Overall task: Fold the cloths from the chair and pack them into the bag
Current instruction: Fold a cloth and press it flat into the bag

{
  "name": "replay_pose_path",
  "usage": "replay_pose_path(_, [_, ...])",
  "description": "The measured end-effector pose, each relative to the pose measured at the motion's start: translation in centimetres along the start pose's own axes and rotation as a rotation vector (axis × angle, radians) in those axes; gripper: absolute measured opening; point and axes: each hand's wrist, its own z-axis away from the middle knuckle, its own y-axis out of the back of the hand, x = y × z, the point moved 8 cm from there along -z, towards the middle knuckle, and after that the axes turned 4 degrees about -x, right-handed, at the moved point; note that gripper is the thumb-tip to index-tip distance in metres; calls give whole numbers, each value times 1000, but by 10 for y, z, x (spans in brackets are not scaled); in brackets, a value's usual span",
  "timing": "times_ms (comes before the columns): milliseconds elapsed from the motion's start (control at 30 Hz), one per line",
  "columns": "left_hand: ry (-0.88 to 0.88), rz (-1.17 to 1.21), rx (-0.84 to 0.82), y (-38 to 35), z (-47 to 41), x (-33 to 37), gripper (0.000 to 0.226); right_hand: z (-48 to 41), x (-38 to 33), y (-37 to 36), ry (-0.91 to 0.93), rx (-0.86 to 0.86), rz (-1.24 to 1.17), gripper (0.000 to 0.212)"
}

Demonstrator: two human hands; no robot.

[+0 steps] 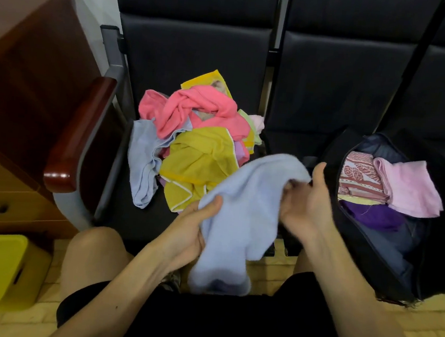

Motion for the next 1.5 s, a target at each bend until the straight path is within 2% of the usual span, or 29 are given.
replay_pose_path(67, [42, 128, 55, 2, -4, 4, 49, -1, 46, 14, -166, -19, 84, 100])
replay_pose_path(133, [39, 212, 76, 4, -5, 12, 65, 11, 91, 21, -366, -111, 146, 117])
replay_pose_path(200, [32, 206, 63, 5, -5, 15, 69, 24, 110, 18, -450, -205, 132, 114])
replay_pose_path(233, [21, 150, 59, 3, -6, 17, 59, 25, 110, 16, -435, -220, 124, 101])
replay_pose_path(300, [12, 73, 78, 6, -8, 15, 22, 22, 100, 18, -345, -177, 125, 59])
replay_pose_path(333, [1, 41, 85, 7, -6, 15, 15, 21, 94, 19, -318, -169, 133, 44])
replay_pose_path(467, [10, 19, 12, 8, 6, 19, 44, 24, 74, 13, -218, -219, 257, 27])
replay_pose_path(667, [140, -376, -86, 9, 14, 15, 79, 26, 12, 2, 167, -187, 536, 26])
replay_pose_path(767, [80, -430, -54, 9, 9, 28, 68, 29, -12, -5, 266, -114, 740, 25])
replay_pose_path(833, [14, -413, -5, 7, 4, 40, 65, 27, -23, -7, 274, -29, 895, 27])
replay_pose_path(900, [-48, -339, 85, 9, -2, 53, 68, 23, -28, -8, 201, 9, 990, 27])
replay_pose_path(1033, [-145, -335, 203, 5, -7, 78, 79, 20, -36, -19, 51, -61, 867, 23])
replay_pose_path(1133, [-222, -413, 229, -4, -6, 103, 85, 24, -55, -37, 149, -62, 775, 42])
replay_pose_path(1233, [-279, -542, 272, -15, -2, 132, 95, 33, -85, -56, 392, -13, 898, 73])
replay_pose_path(1300, [-338, -619, 317, -19, 2, 155, 100, 40, -99, -72, 454, -100, 955, 84])
replay_pose_path(1367, [-391, -682, 315, -28, 8, 176, 92, 45, -107, -86, 438, -198, 970, 77])
replay_pose_path(1500, [-356, -756, 215, -43, 10, 196, 39, 49, -112, -103, 466, -304, 994, 62])
